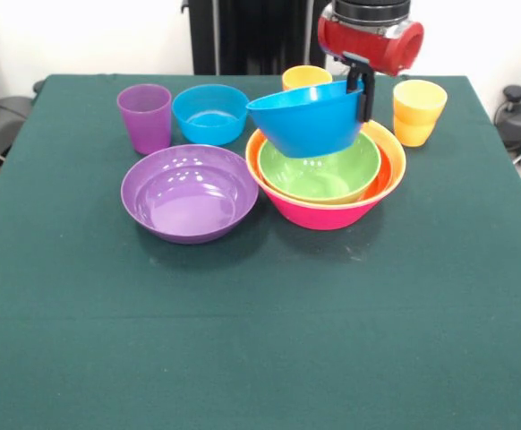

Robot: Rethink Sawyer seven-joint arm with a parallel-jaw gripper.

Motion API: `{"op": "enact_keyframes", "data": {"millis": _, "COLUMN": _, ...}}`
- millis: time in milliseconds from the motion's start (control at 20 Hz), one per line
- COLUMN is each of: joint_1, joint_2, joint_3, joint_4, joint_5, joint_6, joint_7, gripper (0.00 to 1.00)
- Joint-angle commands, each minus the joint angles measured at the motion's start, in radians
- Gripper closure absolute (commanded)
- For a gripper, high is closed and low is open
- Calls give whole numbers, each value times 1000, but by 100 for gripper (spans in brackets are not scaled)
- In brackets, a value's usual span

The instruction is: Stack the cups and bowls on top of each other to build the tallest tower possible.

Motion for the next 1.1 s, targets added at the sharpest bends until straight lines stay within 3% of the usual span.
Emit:
{"op": "enact_keyframes", "data": {"millis": 50, "joint_1": -9, "joint_2": 39, "joint_3": 95, "joint_4": 71, "joint_5": -10, "joint_6": -87, "joint_7": 100, "gripper": 100}}
{"op": "enact_keyframes", "data": {"millis": 500, "joint_1": 31, "joint_2": 78, "joint_3": 45, "joint_4": 29, "joint_5": -37, "joint_6": -114, "joint_7": 93, "gripper": 100}}
{"op": "enact_keyframes", "data": {"millis": 550, "joint_1": 37, "joint_2": 80, "joint_3": 36, "joint_4": 24, "joint_5": -39, "joint_6": -109, "joint_7": 90, "gripper": 0}}
{"op": "enact_keyframes", "data": {"millis": 1100, "joint_1": 73, "joint_2": 86, "joint_3": -5, "joint_4": 12, "joint_5": -35, "joint_6": -101, "joint_7": 99, "gripper": 0}}
